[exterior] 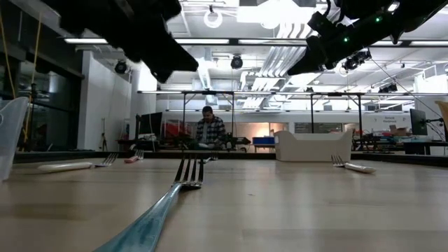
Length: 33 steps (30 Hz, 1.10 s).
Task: Sort silverware by color (type)
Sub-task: Put the middle right white fork into the white bin
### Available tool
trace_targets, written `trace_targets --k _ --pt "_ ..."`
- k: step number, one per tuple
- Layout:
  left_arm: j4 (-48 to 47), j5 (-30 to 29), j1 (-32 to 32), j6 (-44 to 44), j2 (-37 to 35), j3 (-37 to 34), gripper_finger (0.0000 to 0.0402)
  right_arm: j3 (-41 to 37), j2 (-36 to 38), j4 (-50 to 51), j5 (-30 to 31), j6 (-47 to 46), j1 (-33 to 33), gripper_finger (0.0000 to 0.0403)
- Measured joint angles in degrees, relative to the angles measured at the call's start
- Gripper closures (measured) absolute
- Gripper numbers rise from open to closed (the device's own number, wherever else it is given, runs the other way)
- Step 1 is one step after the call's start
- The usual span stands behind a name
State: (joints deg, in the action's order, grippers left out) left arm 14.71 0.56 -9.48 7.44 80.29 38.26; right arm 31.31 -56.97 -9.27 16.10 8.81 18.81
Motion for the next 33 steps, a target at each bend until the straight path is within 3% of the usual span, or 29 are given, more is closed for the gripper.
trace_targets --k 7,13,26,33 --pt "20.8 9.0 12.2 -5.6 0.7 -9.9 0.0401 0.0 -0.1 0.0 -0.1 -3.7 0.0 0.0401" --pt "33.3 13.1 19.7 -4.6 0.8 -16.1 0.0401 0.0 -0.7 -1.0 -1.8 -3.4 0.1 0.0401" --pt "44.3 13.5 21.1 -1.5 0.8 -19.8 0.0401 0.9 -0.8 -1.2 -4.3 -3.9 1.4 0.0397" --pt "46.5 10.3 21.1 -2.8 0.8 -19.7 0.0401 0.9 -0.8 0.6 -4.3 -6.2 -0.6 0.0354"
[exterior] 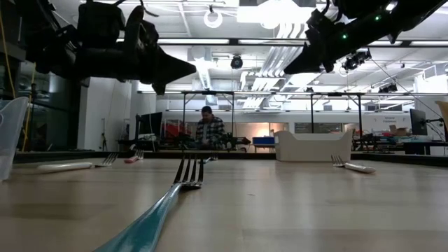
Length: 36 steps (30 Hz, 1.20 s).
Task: Sort silverware by color (type)
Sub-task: Put the middle right white fork into the white bin
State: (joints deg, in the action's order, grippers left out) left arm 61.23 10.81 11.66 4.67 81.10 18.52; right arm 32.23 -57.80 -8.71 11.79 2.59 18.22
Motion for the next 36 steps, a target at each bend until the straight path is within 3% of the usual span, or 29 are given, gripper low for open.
trace_targets --k 6,13,25,36 --pt "-0.3 0.0 0.1 -4.1 0.0 0.0 0.0401 0.0 -0.3 0.0 0.2 -3.2 0.0 0.0310" --pt "-0.6 0.0 0.3 -7.6 0.0 0.0 0.0401 0.1 -5.1 1.8 1.8 -10.5 0.0 0.0297" --pt "-3.0 -0.2 3.8 -0.4 0.0 0.5 0.0401 11.2 -11.7 26.4 1.5 -15.8 0.0 0.0297" --pt "-4.4 -3.6 3.8 -1.3 0.0 0.5 0.0401 11.2 -11.7 45.7 4.2 -40.2 -10.1 0.0297"
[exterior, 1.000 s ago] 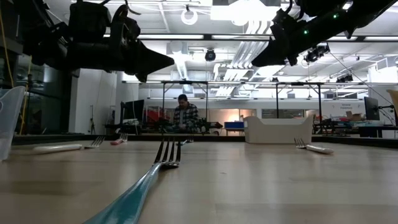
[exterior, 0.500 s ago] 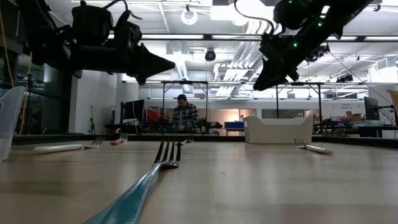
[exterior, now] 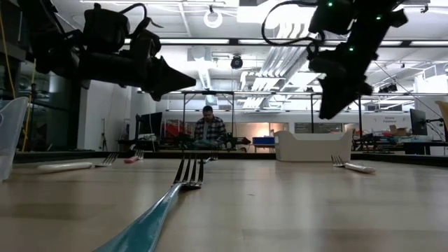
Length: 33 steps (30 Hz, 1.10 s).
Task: Sort silverware by color (type)
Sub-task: Put the middle right white fork into the white bin
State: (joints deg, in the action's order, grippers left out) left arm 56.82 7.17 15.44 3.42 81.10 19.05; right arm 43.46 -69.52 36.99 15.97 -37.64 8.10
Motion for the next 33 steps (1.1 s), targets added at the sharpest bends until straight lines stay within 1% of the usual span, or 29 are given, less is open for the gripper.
trace_targets --k 4,8,13,16,21,28,33 --pt "0.0 -2.0 0.0 -0.2 0.0 0.0 0.0401 -0.3 -0.7 3.7 0.2 -8.5 -4.1 0.0295" --pt "0.0 -2.6 0.0 -1.6 0.0 0.0 0.0401 -0.3 -3.8 5.6 0.8 -14.9 -6.7 0.0274" --pt "0.0 -2.6 0.0 -2.1 0.0 0.0 0.0401 -0.4 -9.9 5.6 -0.1 -21.0 -7.6 0.0235" --pt "0.0 -2.6 0.0 -2.2 0.0 0.0 0.0401 -0.4 -13.0 5.3 -1.0 -24.3 -7.4 0.0225" --pt "0.0 -2.6 0.0 -2.1 0.0 0.0 0.0401 -0.4 -16.4 4.5 -1.4 -28.4 -6.6 0.0228" --pt "-0.5 -2.5 0.0 -1.6 0.0 0.0 0.0401 -0.4 -18.4 0.2 -1.5 -28.6 -4.9 0.0244" --pt "-0.9 -2.4 -0.1 -1.5 0.0 0.0 0.0401 -0.4 -20.4 0.0 -3.0 -29.5 -3.5 0.0258"
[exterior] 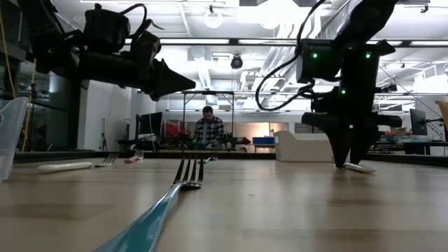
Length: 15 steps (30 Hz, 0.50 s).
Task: Sort silverware by color (type)
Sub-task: Put the middle right white fork into the white bin
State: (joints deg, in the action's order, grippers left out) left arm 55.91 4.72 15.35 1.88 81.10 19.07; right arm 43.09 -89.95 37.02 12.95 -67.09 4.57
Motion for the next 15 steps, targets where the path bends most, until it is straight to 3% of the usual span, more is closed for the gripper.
trace_targets --k 6,15 --pt "-0.5 0.0 0.0 0.0 0.0 0.0 0.0401 0.2 -0.8 -0.8 -0.6 0.8 0.6 0.0277" --pt "-0.6 0.0 0.0 -0.1 0.0 0.0 0.0401 0.2 -0.9 -1.2 -2.1 1.8 0.6 0.0339"
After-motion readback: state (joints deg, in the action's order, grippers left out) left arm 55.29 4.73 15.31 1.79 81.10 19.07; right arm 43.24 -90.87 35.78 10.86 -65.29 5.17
